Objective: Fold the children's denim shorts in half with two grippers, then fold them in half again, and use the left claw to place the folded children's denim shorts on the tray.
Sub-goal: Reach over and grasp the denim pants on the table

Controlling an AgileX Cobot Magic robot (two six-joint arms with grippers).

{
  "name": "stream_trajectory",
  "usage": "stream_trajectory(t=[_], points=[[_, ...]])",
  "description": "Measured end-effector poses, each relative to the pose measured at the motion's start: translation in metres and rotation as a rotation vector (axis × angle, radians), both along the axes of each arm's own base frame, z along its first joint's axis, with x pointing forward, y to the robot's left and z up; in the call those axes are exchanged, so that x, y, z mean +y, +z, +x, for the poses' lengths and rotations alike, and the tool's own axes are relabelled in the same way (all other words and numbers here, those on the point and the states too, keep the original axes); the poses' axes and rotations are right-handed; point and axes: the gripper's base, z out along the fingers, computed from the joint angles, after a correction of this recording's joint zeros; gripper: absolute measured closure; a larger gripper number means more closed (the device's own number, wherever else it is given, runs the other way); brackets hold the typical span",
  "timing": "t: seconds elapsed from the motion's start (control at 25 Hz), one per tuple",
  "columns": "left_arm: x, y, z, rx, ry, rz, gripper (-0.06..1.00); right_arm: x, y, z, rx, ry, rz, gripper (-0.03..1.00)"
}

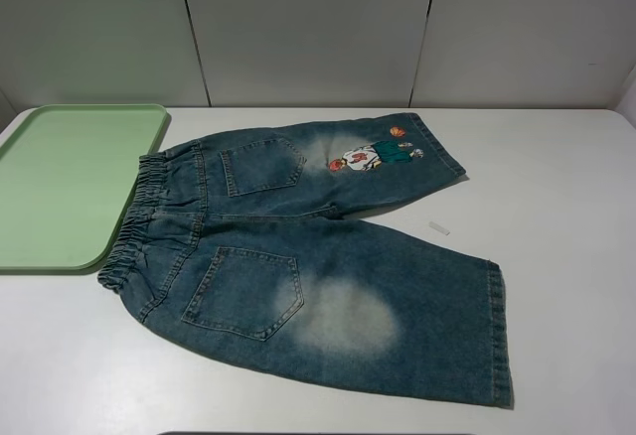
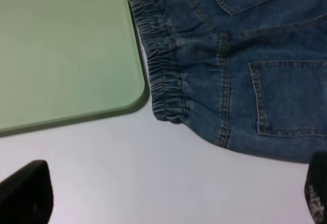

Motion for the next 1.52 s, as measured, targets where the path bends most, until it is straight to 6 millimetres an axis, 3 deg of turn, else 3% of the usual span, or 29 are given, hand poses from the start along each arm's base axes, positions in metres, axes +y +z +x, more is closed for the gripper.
stream_trajectory(t=[0.96, 1.2, 1.52], points=[[0.000, 0.004, 0.001, -0.039, 0.004, -0.003, -0.05, 0.001, 0.015, 0.024, 0.118, 0.006, -0.008, 0.27], [0.000, 0.008, 0.023, 0.079, -0.003, 0.009, -0.04, 0.001, 0.021, 0.026, 0.092, 0.009, -0.012, 0.27], [0.000, 0.020, 0.050, 0.106, -0.027, 0.047, -0.04, 0.001, 0.023, 0.027, 0.074, 0.015, -0.019, 0.27]])
